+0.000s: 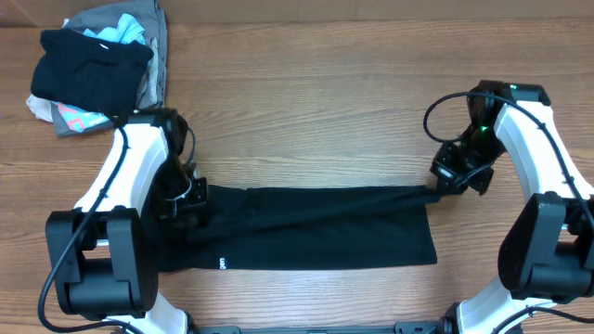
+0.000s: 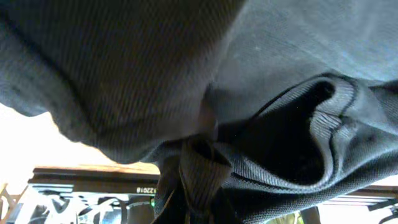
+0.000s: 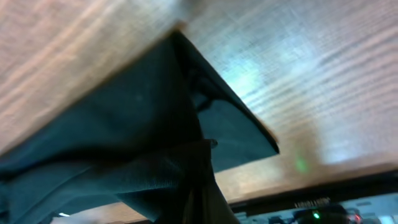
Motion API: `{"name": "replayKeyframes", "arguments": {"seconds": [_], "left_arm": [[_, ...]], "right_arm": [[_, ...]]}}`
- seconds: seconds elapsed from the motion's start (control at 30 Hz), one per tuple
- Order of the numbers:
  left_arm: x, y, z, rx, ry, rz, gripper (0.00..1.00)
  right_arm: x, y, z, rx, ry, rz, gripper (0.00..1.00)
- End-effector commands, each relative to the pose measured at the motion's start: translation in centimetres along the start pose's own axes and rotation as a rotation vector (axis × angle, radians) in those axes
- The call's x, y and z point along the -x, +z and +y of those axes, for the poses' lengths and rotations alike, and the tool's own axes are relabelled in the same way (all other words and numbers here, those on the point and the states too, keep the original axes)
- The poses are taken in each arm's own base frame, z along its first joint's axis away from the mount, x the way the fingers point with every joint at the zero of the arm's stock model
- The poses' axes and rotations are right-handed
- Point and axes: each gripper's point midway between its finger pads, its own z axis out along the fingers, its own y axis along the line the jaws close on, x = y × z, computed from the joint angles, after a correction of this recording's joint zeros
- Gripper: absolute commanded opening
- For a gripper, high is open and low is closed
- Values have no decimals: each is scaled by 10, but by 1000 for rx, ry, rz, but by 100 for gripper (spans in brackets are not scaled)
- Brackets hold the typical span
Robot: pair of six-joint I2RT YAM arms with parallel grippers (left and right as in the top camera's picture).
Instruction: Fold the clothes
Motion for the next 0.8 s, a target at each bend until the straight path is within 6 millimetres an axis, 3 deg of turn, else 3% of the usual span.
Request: {"name": "replayKeyframes", "arguments": {"seconds": [0.0,0.27,0.4,0.5,0.7,0.77], "left_arm": [[2,5,4,4,-37,-1,4],[5,5,4,2,-43,-11,6],[4,5,4,2,-43,-10,6],[3,5,4,2,-43,-6,8],[1,5,4,4,-44,1,10],[0,5,5,8,-44,9,15]], "right_arm": [[-3,-9,-9,-33,-10,-54,4],[-20,-49,-9,34,-44,-215,4],[-33,-55,-15,37,-55,-225,8],[-35,-45,-18,28,-65,-206,13],[-31,-3,-26,11,-52,-164,14],[-31,7,-28,8,-30,-155,14]]}}
